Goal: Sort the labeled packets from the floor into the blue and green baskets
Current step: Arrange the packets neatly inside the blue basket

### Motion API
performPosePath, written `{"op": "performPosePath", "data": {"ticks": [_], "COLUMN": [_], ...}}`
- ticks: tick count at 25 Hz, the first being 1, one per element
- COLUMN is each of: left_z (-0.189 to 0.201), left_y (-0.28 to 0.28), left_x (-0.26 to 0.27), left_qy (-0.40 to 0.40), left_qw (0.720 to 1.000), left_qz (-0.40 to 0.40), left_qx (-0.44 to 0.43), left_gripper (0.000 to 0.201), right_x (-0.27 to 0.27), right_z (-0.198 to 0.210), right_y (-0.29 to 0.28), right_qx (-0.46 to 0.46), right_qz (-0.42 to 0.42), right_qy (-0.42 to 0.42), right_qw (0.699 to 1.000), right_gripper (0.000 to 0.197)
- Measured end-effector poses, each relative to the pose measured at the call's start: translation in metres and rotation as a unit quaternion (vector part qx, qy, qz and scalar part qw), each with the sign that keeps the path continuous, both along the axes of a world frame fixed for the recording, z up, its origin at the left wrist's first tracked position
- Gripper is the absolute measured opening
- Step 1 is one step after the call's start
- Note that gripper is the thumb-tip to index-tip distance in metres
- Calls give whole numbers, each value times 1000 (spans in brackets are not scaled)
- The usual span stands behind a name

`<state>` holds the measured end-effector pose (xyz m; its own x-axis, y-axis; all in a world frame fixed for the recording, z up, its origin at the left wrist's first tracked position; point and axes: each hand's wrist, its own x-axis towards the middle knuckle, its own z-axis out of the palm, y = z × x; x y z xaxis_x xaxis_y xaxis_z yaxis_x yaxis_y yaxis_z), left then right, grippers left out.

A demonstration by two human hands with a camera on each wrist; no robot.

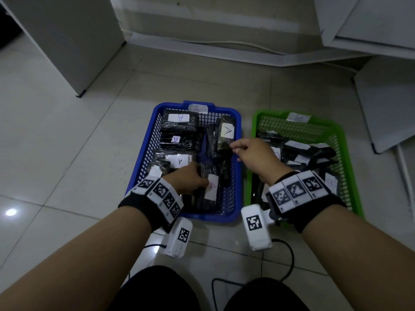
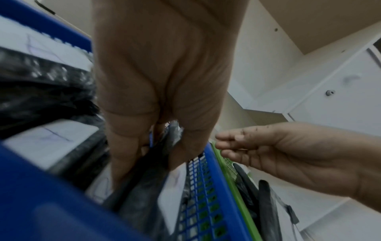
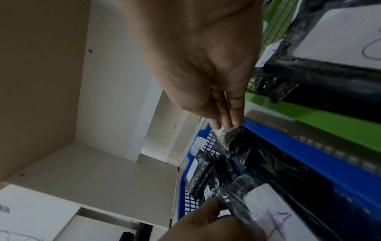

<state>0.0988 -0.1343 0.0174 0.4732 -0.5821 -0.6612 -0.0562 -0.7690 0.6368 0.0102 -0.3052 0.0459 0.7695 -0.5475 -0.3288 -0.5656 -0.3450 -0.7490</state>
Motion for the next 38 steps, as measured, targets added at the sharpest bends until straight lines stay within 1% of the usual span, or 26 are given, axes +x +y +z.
{"op": "performPosePath", "data": {"ticks": [1, 2, 4, 5, 6, 7, 9, 10, 12, 14, 16, 18, 19, 20, 22, 23, 24, 25, 27, 28, 30, 32, 33, 35, 36, 38], "left_z": [-1, -3, -3, -1, 2, 4, 7, 8, 8, 6, 2, 0, 0, -1, -1, -1, -3, -3, -8, -13, -14, -13, -8, -8, -10, -7], "left_y": [-2, -4, -9, -11, -12, -11, -8, -5, 0, 6, 10, 12, 13, 13, 11, 8, 5, 1, -5, -7, -11, -11, -11, -9, -6, 0], "left_x": [-2, -4, -4, -3, 0, 3, 10, 13, 16, 18, 19, 20, 21, 22, 23, 22, 21, 19, 11, 8, 7, 14, 17, 24, 27, 24], "left_qy": [-12, -21, -20, -7, 9, 16, -1, -5, 6, 6, 3, 4, 8, 14, 28, 35, 36, 37, 49, 53, 6, -71, -102, -146, -132, -98], "left_qw": [1000, 999, 998, 997, 997, 996, 995, 995, 997, 997, 998, 998, 998, 998, 998, 998, 998, 998, 998, 998, 996, 982, 973, 962, 966, 965], "left_qz": [-13, -29, -43, -40, -37, -36, -35, -22, 12, 26, 18, 13, 14, 13, 7, 1, -8, -16, -15, -20, -80, -166, -195, -212, -202, -233], "left_qx": [13, 26, 51, 62, 71, 81, 98, 96, 80, 68, 67, 65, 66, 66, 63, 56, 49, 41, 28, 20, 25, 51, 63, 90, 90, 76], "left_gripper": [77, 81, 76, 73, 72, 72, 71, 69, 67, 69, 70, 68, 66, 65, 64, 64, 64, 65, 66, 67, 65, 66, 68, 66, 60, 54], "right_x": [0, -1, 2, 4, 5, 7, 11, 13, 14, 18, 22, 23, 23, 22, 19, 17, 16, 14, 11, 9, 6, 7, 9, 13, 15, 15], "right_z": [-1, -1, -5, -8, -10, -11, -14, -15, -19, -25, -28, -23, -18, -13, -5, -2, 0, 3, 7, 9, 10, 7, 5, -1, -4, -12], "right_y": [-2, -1, 2, 4, 8, 12, 23, 27, 32, 36, 37, 33, 29, 25, 17, 14, 13, 12, 11, 10, 10, 12, 16, 25, 30, 40], "right_qx": [-13, -33, -102, -146, -195, -259, -374, -407, -450, -476, -483, -461, -441, -410, -315, -269, -234, -211, -175, -164, -165, -178, -177, -194, -225, -301], "right_qz": [12, 36, 103, 148, 201, 261, 362, 386, 394, 387, 384, 388, 380, 362, 288, 246, 212, 186, 158, 154, 176, 231, 262, 312, 334, 360], "right_qy": [9, 21, 50, 65, 83, 100, 133, 152, 185, 199, 179, 156, 145, 130, 89, 65, 41, 25, 26, 34, 66, 123, 152, 196, 208, 226], "right_qw": [1000, 999, 988, 976, 956, 925, 844, 814, 780, 764, 766, 783, 800, 827, 900, 929, 948, 959, 972, 974, 968, 949, 936, 909, 892, 854], "right_gripper": [26, 25, 22, 21, 22, 23, 23, 25, 31, 34, 27, 19, 16, 16, 21, 24, 26, 27, 29, 32, 36, 34, 34, 31, 29, 26]}}
